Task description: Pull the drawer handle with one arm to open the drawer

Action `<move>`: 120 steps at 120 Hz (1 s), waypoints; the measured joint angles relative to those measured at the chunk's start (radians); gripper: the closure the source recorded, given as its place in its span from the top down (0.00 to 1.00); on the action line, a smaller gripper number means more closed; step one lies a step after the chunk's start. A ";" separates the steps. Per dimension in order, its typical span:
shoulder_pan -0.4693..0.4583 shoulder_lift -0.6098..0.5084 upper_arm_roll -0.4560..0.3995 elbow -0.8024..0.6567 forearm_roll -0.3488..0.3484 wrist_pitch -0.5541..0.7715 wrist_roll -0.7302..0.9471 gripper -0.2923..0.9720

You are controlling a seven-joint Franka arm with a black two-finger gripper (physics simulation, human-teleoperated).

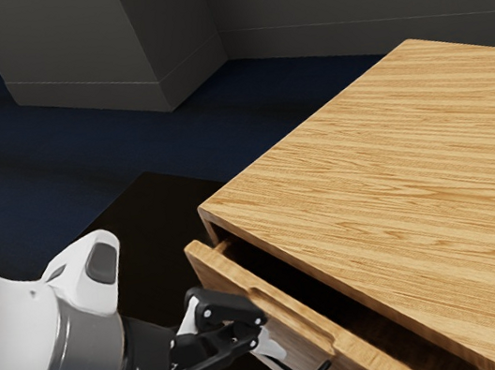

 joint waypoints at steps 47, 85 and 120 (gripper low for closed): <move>-0.108 -0.040 0.079 -0.068 0.067 -0.001 0.002 0.76; -0.168 -0.096 0.114 -0.106 0.100 -0.014 0.002 0.76; -0.228 -0.147 0.165 -0.153 0.134 -0.032 0.000 0.76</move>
